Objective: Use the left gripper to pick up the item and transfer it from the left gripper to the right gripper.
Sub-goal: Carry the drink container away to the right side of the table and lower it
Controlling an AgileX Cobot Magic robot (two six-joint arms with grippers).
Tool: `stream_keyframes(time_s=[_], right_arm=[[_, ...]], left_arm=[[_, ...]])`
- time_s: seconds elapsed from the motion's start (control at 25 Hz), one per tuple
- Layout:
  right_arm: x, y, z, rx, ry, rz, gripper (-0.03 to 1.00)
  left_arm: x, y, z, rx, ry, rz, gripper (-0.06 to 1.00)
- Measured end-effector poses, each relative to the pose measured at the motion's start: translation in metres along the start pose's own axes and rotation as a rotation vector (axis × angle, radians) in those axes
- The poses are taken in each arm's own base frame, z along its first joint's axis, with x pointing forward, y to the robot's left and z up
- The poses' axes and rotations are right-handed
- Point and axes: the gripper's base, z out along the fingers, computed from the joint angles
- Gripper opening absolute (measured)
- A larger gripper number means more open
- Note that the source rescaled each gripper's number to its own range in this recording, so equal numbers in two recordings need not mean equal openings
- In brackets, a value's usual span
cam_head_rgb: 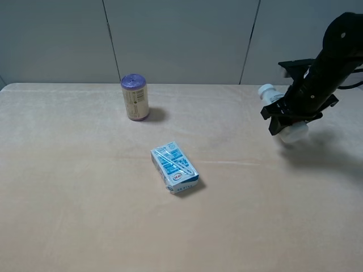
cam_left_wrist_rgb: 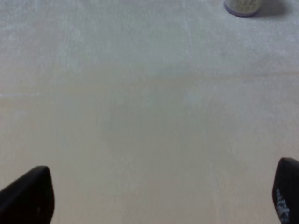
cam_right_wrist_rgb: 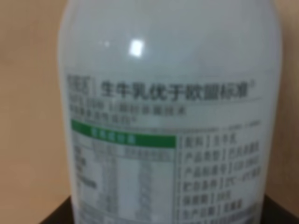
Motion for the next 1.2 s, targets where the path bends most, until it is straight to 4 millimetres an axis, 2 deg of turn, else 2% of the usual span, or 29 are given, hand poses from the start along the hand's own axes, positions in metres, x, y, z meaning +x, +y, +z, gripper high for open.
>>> stream_keyframes(time_s=[0.36,1.12,1.16,1.2], right_arm=[[0.002,-0.004,0.03,0.004,0.062,-0.002,0.03],[0.002,-0.004,0.031,0.005,0.064,0.008,0.03],[0.002,-0.004,0.031,0.005,0.062,0.012,0.12],[0.002,-0.004,0.031,0.006,0.06,0.02,0.42]], left_arm=[[0.0,0.0,0.0,0.0,0.0,0.0,0.82],[0.0,0.0,0.0,0.0,0.0,0.0,0.82],[0.0,0.0,0.0,0.0,0.0,0.0,0.82],[0.0,0.0,0.0,0.0,0.0,0.0,0.82]])
